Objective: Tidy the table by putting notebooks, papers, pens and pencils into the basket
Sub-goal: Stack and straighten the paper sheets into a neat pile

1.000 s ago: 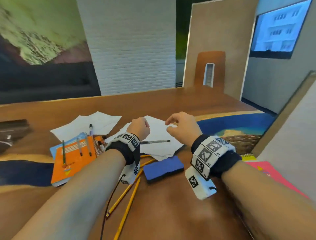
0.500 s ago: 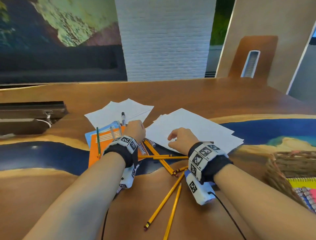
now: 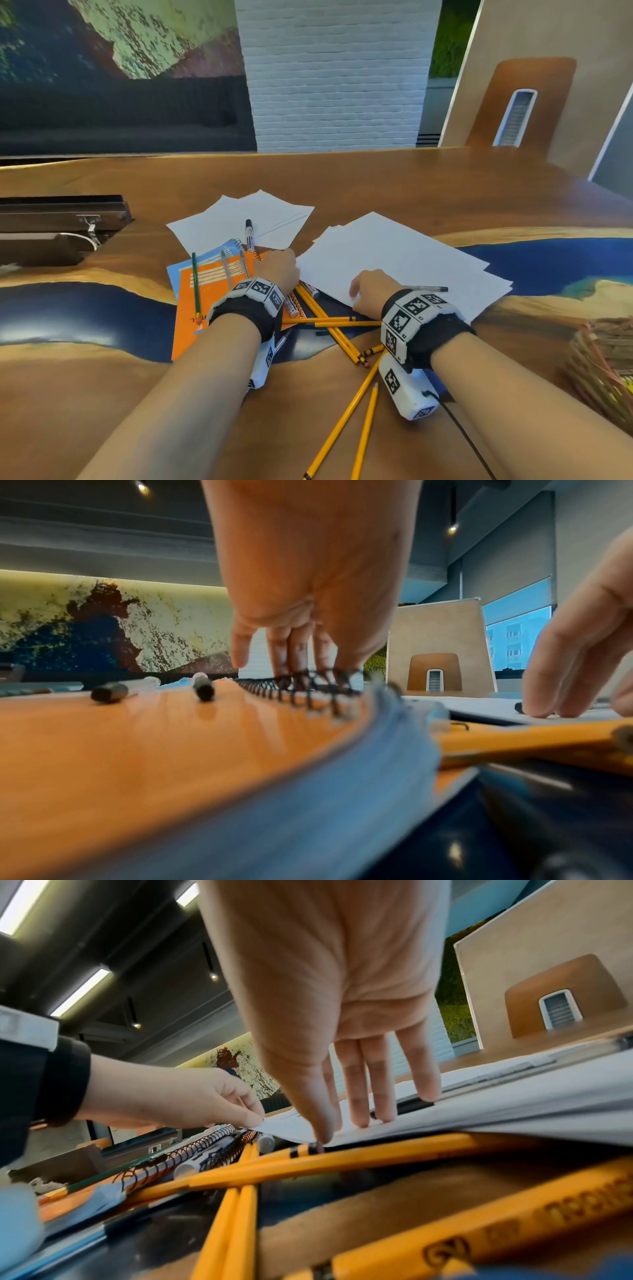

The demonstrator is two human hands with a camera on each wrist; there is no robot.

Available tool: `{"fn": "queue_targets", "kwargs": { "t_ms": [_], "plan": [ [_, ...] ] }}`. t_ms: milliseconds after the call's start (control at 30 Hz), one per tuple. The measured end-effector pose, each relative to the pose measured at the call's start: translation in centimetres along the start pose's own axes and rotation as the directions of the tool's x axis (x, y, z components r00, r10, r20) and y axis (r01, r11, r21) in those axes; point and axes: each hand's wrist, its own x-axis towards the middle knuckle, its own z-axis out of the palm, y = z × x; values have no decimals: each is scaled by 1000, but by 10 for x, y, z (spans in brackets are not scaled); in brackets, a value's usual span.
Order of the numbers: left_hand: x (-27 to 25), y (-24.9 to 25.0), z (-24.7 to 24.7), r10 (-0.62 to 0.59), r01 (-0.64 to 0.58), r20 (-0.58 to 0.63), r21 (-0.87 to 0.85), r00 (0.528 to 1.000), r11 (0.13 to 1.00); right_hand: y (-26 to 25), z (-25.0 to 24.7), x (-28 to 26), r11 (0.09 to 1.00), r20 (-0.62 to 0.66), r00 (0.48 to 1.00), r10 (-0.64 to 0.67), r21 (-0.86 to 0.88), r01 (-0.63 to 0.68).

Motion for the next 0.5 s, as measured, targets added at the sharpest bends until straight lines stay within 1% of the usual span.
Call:
{"fn": "queue_targets", "kwargs": {
  "t_ms": [133, 200, 267, 367, 500],
  "plan": [
    [-2, 6, -4, 15, -30, -81, -179, 997, 983, 0, 2, 2, 999, -30, 999, -30, 14, 31],
    [-3, 9, -6, 54, -84, -114, -284, 992, 955, 0, 2, 1, 996, -69, 996, -56, 59, 60],
    [-4, 13, -6, 102, -160, -173, -358, 980, 920, 0, 1, 0, 990, -114, 990, -88, 100, 100],
    [-9, 19, -9, 177, -281, -265, -428, 948, 859, -3, -1, -1, 980, -147, 982, -116, 143, 137],
    [-17, 29, -11, 279, -436, -374, -449, 885, 780, -7, -2, -1, 967, -192, 974, -123, 198, 161]
  ]
}}
